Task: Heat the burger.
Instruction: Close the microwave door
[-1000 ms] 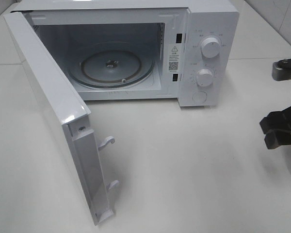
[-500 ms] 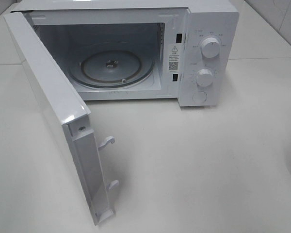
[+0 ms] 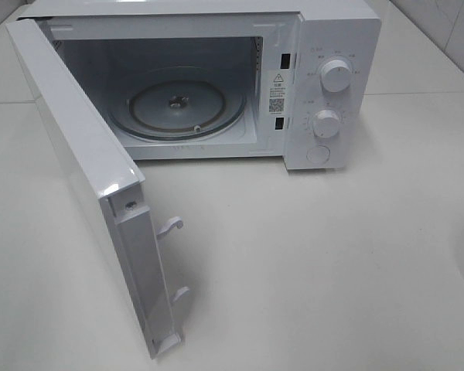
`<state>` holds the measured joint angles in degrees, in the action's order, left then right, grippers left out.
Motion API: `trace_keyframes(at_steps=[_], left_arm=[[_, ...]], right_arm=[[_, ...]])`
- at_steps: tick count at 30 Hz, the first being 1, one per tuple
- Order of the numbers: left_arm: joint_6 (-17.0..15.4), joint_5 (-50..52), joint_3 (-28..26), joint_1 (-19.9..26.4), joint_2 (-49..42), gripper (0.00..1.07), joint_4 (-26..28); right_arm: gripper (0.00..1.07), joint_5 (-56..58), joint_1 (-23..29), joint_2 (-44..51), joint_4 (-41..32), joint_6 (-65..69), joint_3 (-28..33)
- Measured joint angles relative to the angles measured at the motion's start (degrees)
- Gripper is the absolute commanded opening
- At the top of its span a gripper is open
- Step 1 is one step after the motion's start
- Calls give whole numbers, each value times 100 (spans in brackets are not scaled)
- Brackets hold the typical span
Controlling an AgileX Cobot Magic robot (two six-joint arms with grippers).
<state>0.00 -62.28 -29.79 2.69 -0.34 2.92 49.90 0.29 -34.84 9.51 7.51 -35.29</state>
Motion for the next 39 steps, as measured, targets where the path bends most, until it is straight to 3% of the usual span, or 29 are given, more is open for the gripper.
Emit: trace_keyframes(at_steps=[9,20,39], left_arm=[[0,0,0,0,0,100,0],[0,0,0,0,0,100,0],[0,0,0,0,0,100,0]], right_arm=[[76,166,0,1507,-69,-315,160],[76,223,0,2590,-201,-327,561],[76,504,0,2905,-304,-246,676]])
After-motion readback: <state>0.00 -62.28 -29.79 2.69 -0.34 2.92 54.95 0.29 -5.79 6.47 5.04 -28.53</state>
